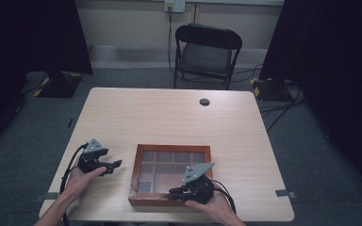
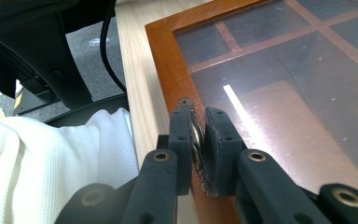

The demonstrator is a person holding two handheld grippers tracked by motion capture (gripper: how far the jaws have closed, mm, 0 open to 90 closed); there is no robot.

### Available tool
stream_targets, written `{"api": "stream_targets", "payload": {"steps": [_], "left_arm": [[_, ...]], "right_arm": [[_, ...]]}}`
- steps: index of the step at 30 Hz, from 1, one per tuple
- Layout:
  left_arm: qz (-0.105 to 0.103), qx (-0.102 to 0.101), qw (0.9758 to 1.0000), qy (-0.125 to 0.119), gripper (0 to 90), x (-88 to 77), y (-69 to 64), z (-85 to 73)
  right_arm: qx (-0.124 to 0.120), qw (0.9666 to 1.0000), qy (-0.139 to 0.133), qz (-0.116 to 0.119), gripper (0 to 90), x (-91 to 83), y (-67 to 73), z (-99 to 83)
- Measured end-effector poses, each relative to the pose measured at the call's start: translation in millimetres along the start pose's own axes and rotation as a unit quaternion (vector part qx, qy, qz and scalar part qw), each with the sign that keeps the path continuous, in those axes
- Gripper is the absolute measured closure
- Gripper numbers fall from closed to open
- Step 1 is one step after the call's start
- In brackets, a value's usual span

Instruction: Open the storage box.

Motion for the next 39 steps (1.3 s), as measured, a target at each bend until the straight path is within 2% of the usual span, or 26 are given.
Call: {"api": "stream_targets", "payload": {"steps": [5, 9, 10, 12, 13, 17, 21, 28, 33, 36, 37, 39], "left_arm": [[-0.01, 0.009, 0.9999, -0.001, 19.9, -1.8, -5.2, 2.2], [-0.014, 0.009, 0.9999, -0.004, 19.9, -2.5, -9.2, 4.2], [-0.023, 0.005, 0.9997, -0.007, 19.8, -2.6, -11.1, 5.2], [-0.026, 0.005, 0.9996, -0.006, 19.8, -3.0, -12.4, 5.7], [-0.036, 0.006, 0.9993, -0.009, 19.7, -3.1, -15.2, 7.0], [-0.046, 0.011, 0.9988, -0.012, 19.3, -3.4, -20.1, 9.0], [-0.062, 0.016, 0.9978, -0.014, 15.8, -3.6, -27.4, 11.5], [-0.078, 0.016, 0.9966, -0.024, 15.8, -4.7, -33.6, 15.2], [-0.096, 0.017, 0.9947, -0.031, 15.8, -5.8, -40.2, 17.9], [-0.101, 0.013, 0.9941, -0.039, 16.0, -7.3, -43.9, 20.3], [-0.097, 0.018, 0.9944, -0.039, 18.2, -8.2, -44.2, 21.0], [-0.1, 0.012, 0.9941, -0.041, 20.7, -8.3, -43.9, 21.1]], "right_arm": [[-0.001, 1.0, 0.003, -0.004, 81.8, -1.4, 0.5, -0.2], [-0.005, 1.0, 0.003, -0.006, 82.0, -1.4, 1.0, 0.9], [0.002, 1.0, -0.002, -0.002, 82.0, -3.1, 0.6, 1.7], [0.002, 1.0, -0.006, 0.002, 82.1, -4.3, -0.1, 2.5], [0.002, 0.9999, -0.01, 0.004, 82.2, -6.2, -0.2, 5.0], [0.003, 0.9998, -0.02, 0.009, 82.4, -12.1, 0.0, 11.8], [0.006, 0.9997, -0.018, 0.012, 82.4, -14.7, -0.6, 17.5], [0.01, 0.9997, -0.016, 0.015, 82.4, -18.4, -1.7, 24.1], [0.006, 0.9998, -0.015, 0.016, 82.4, -22.9, -2.6, 32.8], [0.01, 0.9997, -0.015, 0.018, 82.3, -23.8, -3.2, 35.1], [0.01, 0.9997, -0.015, 0.017, 82.3, -23.9, -3.8, 35.9], [0.011, 0.9997, -0.015, 0.016, 82.3, -24.1, -4.4, 37.2]]}}
Point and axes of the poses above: each handheld gripper's, and its own axes: x roughly forward along the jaws, z roughly out of its top, y roughly to its left, the point moved 5 cm from there along x, roughly forward along the jaws, and after that the axes turned 4 degrees about -y, right-handed, at the moved point
